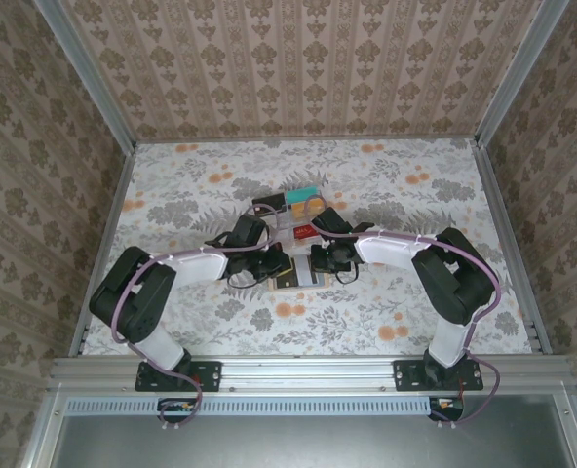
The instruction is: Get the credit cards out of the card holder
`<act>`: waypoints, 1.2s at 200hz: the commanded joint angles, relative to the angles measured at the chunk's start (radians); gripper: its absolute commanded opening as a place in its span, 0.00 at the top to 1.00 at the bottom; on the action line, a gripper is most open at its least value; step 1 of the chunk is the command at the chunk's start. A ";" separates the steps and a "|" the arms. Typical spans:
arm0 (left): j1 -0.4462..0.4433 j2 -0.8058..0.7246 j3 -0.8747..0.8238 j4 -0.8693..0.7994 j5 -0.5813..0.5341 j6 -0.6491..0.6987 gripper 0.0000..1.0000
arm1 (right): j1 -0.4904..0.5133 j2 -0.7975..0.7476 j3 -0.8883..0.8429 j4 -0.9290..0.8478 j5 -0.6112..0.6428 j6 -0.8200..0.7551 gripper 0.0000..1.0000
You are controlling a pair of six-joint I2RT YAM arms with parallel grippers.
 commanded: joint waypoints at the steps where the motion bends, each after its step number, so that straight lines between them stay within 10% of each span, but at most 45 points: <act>1: 0.009 -0.031 -0.016 -0.048 -0.010 0.038 1.00 | -0.002 0.008 -0.019 -0.033 0.034 0.007 0.84; 62: -0.005 0.032 0.007 0.002 0.021 0.001 0.74 | -0.003 0.022 -0.020 0.013 -0.069 0.002 0.84; 240: -0.006 0.103 0.033 0.051 0.064 -0.012 0.77 | -0.013 0.045 -0.028 0.068 -0.163 0.007 0.85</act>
